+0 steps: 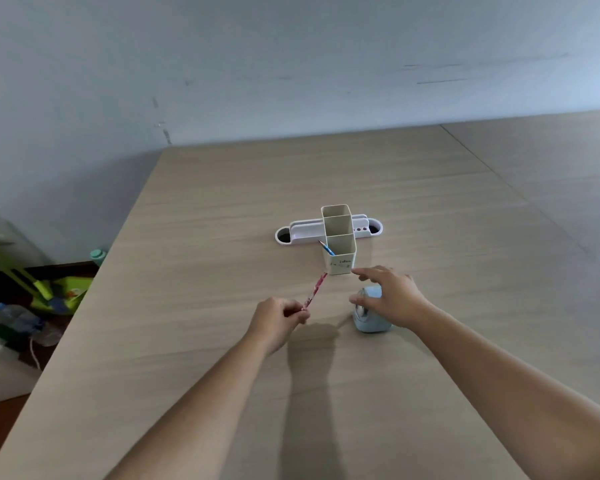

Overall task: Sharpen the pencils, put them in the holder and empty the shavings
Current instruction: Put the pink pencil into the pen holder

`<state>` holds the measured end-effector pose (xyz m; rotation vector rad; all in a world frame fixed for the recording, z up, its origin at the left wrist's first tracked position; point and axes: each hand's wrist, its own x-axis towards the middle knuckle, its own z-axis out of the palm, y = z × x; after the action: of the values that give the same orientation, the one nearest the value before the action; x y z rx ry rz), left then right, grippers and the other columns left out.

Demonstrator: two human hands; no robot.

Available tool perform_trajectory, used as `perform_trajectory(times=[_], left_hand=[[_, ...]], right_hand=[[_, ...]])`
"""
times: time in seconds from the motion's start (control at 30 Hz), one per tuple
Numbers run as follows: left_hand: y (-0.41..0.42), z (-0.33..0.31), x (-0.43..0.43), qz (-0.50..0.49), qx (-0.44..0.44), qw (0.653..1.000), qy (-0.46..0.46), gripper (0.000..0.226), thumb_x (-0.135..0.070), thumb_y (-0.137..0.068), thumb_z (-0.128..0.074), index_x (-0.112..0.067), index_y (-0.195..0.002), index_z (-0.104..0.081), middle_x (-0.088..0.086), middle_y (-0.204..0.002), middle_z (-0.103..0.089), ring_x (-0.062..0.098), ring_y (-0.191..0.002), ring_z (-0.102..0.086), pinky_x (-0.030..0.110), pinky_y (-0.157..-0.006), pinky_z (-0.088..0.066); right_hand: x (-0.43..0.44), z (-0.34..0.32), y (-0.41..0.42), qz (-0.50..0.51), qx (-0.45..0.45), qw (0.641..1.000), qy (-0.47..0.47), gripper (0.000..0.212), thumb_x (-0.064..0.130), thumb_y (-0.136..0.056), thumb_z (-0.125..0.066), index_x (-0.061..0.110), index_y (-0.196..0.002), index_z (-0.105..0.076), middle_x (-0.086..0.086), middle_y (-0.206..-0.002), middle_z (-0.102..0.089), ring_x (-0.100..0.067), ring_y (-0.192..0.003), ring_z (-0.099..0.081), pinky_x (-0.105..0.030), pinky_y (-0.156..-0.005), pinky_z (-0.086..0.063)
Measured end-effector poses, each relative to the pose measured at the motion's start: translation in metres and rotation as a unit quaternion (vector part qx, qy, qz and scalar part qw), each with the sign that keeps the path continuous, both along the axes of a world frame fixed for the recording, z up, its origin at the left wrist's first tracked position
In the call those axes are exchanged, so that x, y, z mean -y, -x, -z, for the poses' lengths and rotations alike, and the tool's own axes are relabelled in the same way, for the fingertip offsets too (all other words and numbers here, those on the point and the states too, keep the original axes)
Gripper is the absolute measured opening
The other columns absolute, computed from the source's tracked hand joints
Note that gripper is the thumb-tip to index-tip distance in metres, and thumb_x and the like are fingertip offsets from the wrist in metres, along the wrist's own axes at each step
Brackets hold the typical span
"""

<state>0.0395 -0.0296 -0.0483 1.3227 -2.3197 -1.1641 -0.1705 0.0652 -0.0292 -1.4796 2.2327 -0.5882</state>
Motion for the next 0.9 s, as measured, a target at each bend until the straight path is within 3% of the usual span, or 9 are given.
perform_trajectory(times=[0.1,0.17,0.2,0.3,0.4,0.5,0.6,0.73,0.9], left_hand=[[0.020,-0.006,-0.008,-0.001,-0.066,0.995,-0.069,0.013,-0.017,-0.085,-0.069,-0.009,-0.077,-0.074,-0.006,-0.054,-0.056,-0.001,-0.047,-0.045,0.005,-0.045,-0.032],[0.035,-0.009,-0.010,0.001,-0.096,0.991,-0.089,0.012,-0.015,-0.085,-0.069,-0.008,-0.077,-0.073,-0.004,-0.056,-0.057,0.008,-0.053,-0.047,0.008,-0.048,-0.035],[0.041,-0.009,-0.010,0.002,-0.101,0.990,-0.094,0.012,-0.016,-0.085,-0.069,-0.008,-0.077,-0.073,-0.002,-0.057,-0.058,0.010,-0.056,-0.047,0.010,-0.050,-0.036],[0.060,-0.006,-0.005,-0.013,-0.101,0.992,-0.070,0.009,-0.021,-0.084,-0.070,-0.013,-0.081,-0.073,-0.004,-0.063,-0.061,0.009,-0.059,-0.050,0.014,-0.057,-0.039],[0.077,0.000,0.008,-0.047,-0.063,0.997,-0.004,0.019,-0.025,-0.082,-0.070,-0.018,-0.100,-0.069,-0.001,-0.089,-0.062,0.013,-0.071,-0.052,0.024,-0.073,-0.044],[0.091,0.004,0.022,-0.032,0.010,0.998,0.051,0.043,-0.030,-0.083,-0.068,-0.022,-0.123,-0.056,0.002,-0.119,-0.054,0.018,-0.100,-0.056,0.028,-0.092,-0.043],[0.103,0.009,0.034,0.014,0.052,0.996,0.074,0.056,-0.030,-0.084,-0.066,-0.022,-0.135,-0.045,0.006,-0.134,-0.047,0.021,-0.126,-0.044,0.028,-0.102,-0.035],[0.112,0.018,0.041,0.033,0.081,0.993,0.074,0.062,-0.030,-0.085,-0.064,-0.023,-0.141,-0.038,0.005,-0.140,-0.041,0.021,-0.132,-0.038,0.034,-0.108,-0.035],[0.116,0.027,0.044,0.026,0.094,0.992,0.077,0.063,-0.029,-0.085,-0.063,-0.025,-0.143,-0.036,0.000,-0.146,-0.038,0.021,-0.133,-0.038,0.038,-0.108,-0.038]], right_hand=[[0.013,-0.013,-0.018,0.060,0.269,0.956,0.102,0.034,0.026,-0.081,-0.069,0.015,-0.113,-0.067,-0.004,-0.080,-0.063,-0.011,-0.068,-0.056,-0.019,-0.070,-0.045],[0.020,-0.019,-0.017,0.069,0.315,0.935,0.146,0.013,0.016,-0.083,-0.066,0.012,-0.094,-0.072,-0.005,-0.068,-0.062,-0.007,-0.056,-0.053,-0.013,-0.060,-0.044],[0.022,-0.021,-0.014,0.069,0.324,0.931,0.153,0.007,0.015,-0.084,-0.065,0.015,-0.082,-0.072,-0.002,-0.064,-0.062,-0.005,-0.053,-0.051,-0.011,-0.055,-0.042],[0.031,-0.023,0.005,0.066,0.309,0.936,0.157,0.023,0.016,-0.085,-0.063,0.021,-0.062,-0.067,0.006,-0.058,-0.064,0.000,-0.048,-0.051,-0.006,-0.049,-0.039],[0.042,-0.028,0.034,0.100,0.310,0.926,0.190,0.018,0.014,-0.086,-0.062,0.013,-0.069,-0.069,0.005,-0.059,-0.064,0.003,-0.047,-0.051,-0.005,-0.048,-0.039],[0.060,-0.036,0.067,0.143,0.295,0.917,0.225,0.014,0.016,-0.086,-0.061,0.012,-0.076,-0.070,-0.001,-0.067,-0.067,0.001,-0.054,-0.057,-0.011,-0.055,-0.043],[0.080,-0.033,0.090,0.162,0.279,0.917,0.234,0.012,0.017,-0.086,-0.060,0.013,-0.080,-0.070,0.000,-0.067,-0.068,-0.007,-0.060,-0.060,-0.012,-0.055,-0.043],[0.100,-0.011,0.094,0.150,0.274,0.930,0.196,0.012,0.016,-0.085,-0.060,0.012,-0.081,-0.071,-0.008,-0.076,-0.072,-0.017,-0.068,-0.062,-0.030,-0.072,-0.049],[0.107,0.024,0.080,0.103,0.255,0.955,0.111,0.015,0.017,-0.086,-0.060,0.010,-0.075,-0.069,-0.003,-0.071,-0.069,-0.013,-0.065,-0.059,-0.027,-0.068,-0.045]])
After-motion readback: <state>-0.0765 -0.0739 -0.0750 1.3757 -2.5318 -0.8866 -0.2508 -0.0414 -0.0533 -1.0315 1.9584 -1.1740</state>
